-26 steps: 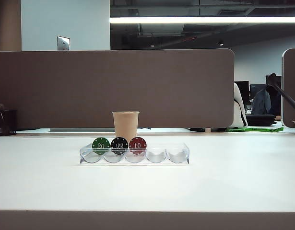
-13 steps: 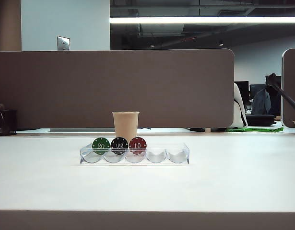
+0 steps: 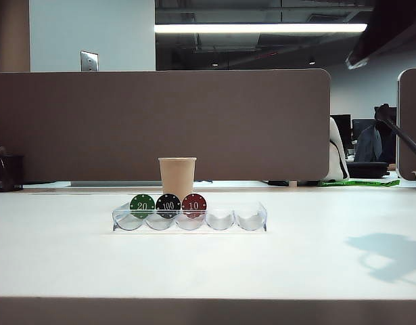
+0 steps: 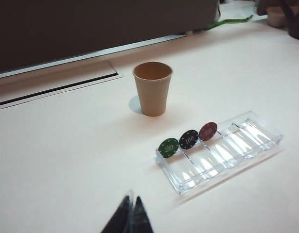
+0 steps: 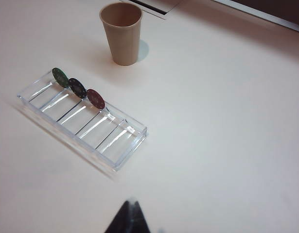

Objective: Pick up the chip with the greater value and put it into the paper cup.

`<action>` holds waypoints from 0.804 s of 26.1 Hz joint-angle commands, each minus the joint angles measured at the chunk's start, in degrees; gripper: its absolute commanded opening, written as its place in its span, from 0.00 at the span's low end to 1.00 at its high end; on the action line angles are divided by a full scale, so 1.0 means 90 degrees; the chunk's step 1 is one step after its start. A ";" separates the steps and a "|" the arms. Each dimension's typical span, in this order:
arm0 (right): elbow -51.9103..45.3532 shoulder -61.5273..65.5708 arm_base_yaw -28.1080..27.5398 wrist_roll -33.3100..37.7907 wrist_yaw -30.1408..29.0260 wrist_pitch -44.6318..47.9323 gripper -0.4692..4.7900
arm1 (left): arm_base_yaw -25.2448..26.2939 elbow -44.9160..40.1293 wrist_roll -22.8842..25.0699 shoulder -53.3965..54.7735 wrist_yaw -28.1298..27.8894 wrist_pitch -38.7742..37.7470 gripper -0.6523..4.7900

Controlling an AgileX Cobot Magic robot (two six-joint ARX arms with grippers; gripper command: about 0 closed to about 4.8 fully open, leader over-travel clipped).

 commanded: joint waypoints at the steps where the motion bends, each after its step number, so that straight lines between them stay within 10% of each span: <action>1: 0.0053 0.0112 0.0107 -0.0015 0.0102 0.0384 0.08 | -0.0019 0.0036 0.0129 0.0090 0.0311 0.0153 0.11; 15: 0.0051 0.0143 0.0146 0.0112 -0.0639 0.0619 0.08 | -0.1457 0.0600 0.0624 0.1734 -0.0087 0.1078 0.11; 21: 0.0046 0.0146 0.0967 0.0600 0.0777 0.0753 0.08 | -0.1547 0.0665 0.0627 0.2664 -0.0063 0.2081 0.11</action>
